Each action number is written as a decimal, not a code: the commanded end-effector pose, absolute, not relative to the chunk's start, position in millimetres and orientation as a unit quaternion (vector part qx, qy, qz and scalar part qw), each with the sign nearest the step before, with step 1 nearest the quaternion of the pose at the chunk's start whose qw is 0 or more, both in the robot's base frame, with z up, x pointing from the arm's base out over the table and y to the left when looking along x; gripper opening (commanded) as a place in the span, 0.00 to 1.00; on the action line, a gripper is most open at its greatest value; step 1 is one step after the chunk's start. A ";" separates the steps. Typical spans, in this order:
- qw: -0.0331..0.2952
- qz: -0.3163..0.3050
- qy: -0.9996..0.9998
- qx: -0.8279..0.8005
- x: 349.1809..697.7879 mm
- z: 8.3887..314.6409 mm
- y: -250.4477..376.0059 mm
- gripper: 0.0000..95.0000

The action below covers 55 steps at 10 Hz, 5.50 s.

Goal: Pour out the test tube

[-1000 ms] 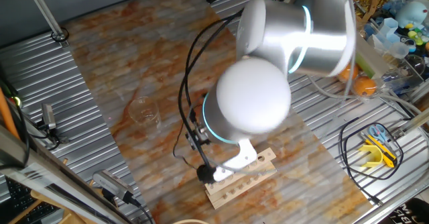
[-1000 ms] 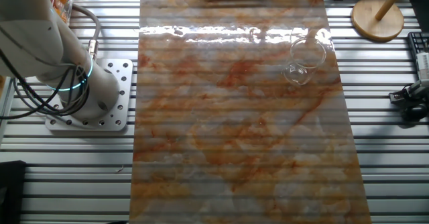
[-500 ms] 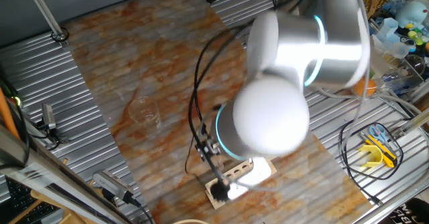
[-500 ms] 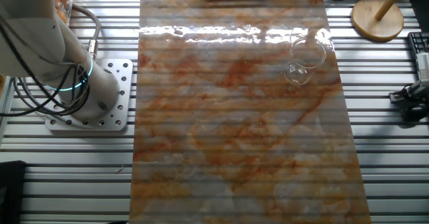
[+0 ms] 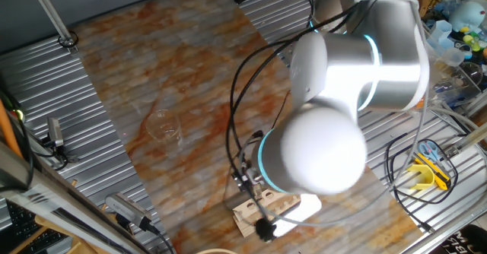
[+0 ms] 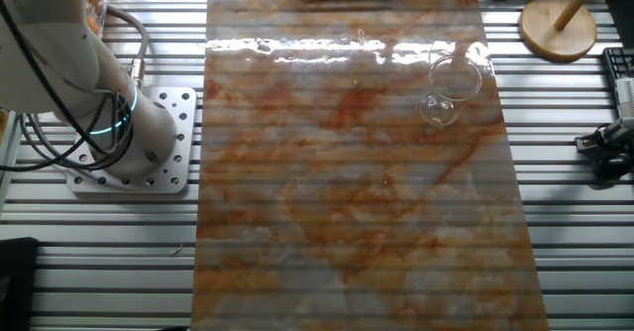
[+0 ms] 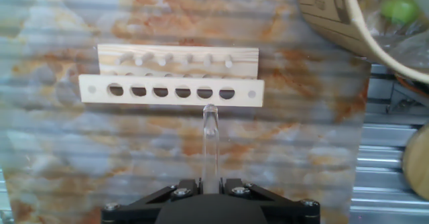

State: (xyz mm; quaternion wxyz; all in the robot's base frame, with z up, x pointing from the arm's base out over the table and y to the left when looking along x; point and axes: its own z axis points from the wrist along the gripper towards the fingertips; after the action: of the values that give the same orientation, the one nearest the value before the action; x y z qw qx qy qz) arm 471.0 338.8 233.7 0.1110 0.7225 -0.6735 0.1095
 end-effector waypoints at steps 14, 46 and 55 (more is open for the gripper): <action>0.144 0.140 -0.652 0.731 486.6 223.6 350.1 0.00; 0.198 0.169 -0.616 0.744 493.6 196.6 369.5 0.00; 0.199 0.174 -0.613 0.744 498.4 192.3 371.3 0.00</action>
State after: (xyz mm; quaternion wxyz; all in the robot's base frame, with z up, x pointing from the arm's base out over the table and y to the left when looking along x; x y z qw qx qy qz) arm 498.8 372.2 192.2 0.2012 0.7439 -0.6129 0.1747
